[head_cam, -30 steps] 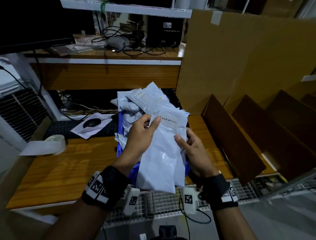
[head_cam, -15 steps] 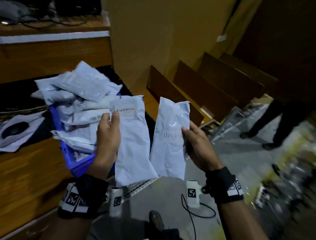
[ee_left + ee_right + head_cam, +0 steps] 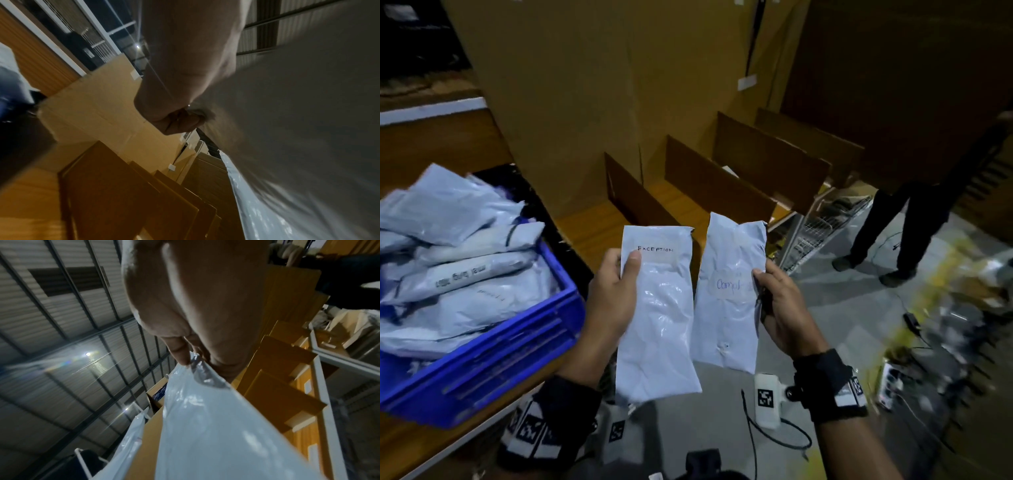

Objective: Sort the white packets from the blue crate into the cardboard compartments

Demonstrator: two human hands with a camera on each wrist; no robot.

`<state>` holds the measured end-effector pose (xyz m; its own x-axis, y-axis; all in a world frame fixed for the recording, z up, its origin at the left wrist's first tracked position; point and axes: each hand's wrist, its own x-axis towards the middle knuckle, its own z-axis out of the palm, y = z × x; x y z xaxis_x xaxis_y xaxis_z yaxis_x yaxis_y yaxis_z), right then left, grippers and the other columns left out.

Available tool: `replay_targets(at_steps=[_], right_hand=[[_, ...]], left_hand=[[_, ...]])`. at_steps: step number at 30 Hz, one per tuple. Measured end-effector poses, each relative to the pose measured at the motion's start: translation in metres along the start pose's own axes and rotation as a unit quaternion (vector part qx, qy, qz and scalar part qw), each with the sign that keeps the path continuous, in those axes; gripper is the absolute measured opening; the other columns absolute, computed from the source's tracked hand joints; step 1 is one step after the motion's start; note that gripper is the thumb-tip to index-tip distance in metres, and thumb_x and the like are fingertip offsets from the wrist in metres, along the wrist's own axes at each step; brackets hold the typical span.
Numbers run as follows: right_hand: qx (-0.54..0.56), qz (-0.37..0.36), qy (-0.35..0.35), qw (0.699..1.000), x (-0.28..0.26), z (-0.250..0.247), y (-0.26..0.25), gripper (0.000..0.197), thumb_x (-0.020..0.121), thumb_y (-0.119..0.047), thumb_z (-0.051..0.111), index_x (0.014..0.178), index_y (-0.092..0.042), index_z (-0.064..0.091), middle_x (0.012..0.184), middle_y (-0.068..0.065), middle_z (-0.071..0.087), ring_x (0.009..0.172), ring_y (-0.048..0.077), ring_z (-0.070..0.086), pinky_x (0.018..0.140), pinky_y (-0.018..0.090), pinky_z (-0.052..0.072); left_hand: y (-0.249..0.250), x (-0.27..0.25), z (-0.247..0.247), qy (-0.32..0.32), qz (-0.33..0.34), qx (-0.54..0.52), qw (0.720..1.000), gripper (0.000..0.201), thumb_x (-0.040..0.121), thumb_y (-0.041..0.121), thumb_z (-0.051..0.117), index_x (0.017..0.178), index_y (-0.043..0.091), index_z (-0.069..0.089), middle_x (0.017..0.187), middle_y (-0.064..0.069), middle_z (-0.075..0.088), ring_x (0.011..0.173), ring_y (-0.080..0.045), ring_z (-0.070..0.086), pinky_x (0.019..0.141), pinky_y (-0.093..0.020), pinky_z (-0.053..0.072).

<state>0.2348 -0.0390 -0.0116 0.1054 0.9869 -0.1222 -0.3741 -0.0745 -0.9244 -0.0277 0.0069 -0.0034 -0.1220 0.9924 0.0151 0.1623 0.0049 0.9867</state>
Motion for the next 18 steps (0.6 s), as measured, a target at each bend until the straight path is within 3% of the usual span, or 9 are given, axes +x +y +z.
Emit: replay_targets(at_steps=[3, 8, 13, 15, 18], right_hand=[[0.012, -0.006, 0.025, 1.000, 0.007, -0.052, -0.020, 0.037, 0.114, -0.010, 0.039, 0.147, -0.011, 0.055, 0.138, 0.011, 0.069, 0.124, 0.030, 0.069, 0.095, 0.040, 0.061], [-0.006, -0.012, 0.059, 0.998, 0.019, -0.124, -0.054, 0.036, 0.114, -0.009, 0.038, 0.142, -0.015, 0.059, 0.130, 0.008, 0.074, 0.117, 0.028, 0.073, 0.090, 0.038, 0.063], [-0.037, -0.016, 0.093, 0.995, 0.052, -0.177, -0.076, 0.033, 0.113, -0.009, 0.040, 0.137, -0.015, 0.062, 0.124, 0.008, 0.077, 0.111, 0.027, 0.075, 0.086, 0.037, 0.063], [-0.037, -0.018, 0.104, 0.994, 0.070, -0.194, -0.083, 0.032, 0.113, -0.009, 0.040, 0.134, -0.016, 0.064, 0.122, 0.006, 0.078, 0.109, 0.025, 0.076, 0.086, 0.035, 0.063], [-0.051, -0.014, 0.107, 0.993, 0.109, -0.219, -0.092, 0.034, 0.114, -0.010, 0.040, 0.140, -0.012, 0.062, 0.127, 0.008, 0.076, 0.116, 0.026, 0.073, 0.096, 0.039, 0.061]], left_hand=[[0.010, 0.001, 0.055, -0.018, 0.016, 0.010, 1.000, 0.020, 0.106, 0.054, 0.055, 0.102, 0.036, 0.061, 0.101, 0.004, 0.078, 0.090, -0.020, 0.078, 0.080, -0.056, 0.065], [0.025, 0.005, 0.144, -0.055, 0.015, 0.012, 0.998, 0.020, 0.108, 0.046, 0.054, 0.105, 0.028, 0.060, 0.095, 0.010, 0.077, 0.084, -0.017, 0.077, 0.069, -0.042, 0.063], [0.031, 0.035, 0.216, -0.080, 0.000, -0.006, 0.997, 0.019, 0.107, 0.049, 0.055, 0.109, 0.030, 0.060, 0.102, 0.004, 0.078, 0.088, -0.018, 0.078, 0.077, -0.050, 0.066], [0.034, 0.055, 0.242, -0.086, 0.000, -0.009, 0.996, 0.021, 0.108, 0.049, 0.054, 0.111, 0.029, 0.059, 0.105, 0.002, 0.077, 0.087, -0.017, 0.078, 0.076, -0.048, 0.066], [0.036, 0.091, 0.276, -0.080, 0.004, -0.009, 0.997, 0.019, 0.108, 0.048, 0.053, 0.108, 0.030, 0.058, 0.103, 0.004, 0.076, 0.086, -0.015, 0.078, 0.076, -0.048, 0.067]])
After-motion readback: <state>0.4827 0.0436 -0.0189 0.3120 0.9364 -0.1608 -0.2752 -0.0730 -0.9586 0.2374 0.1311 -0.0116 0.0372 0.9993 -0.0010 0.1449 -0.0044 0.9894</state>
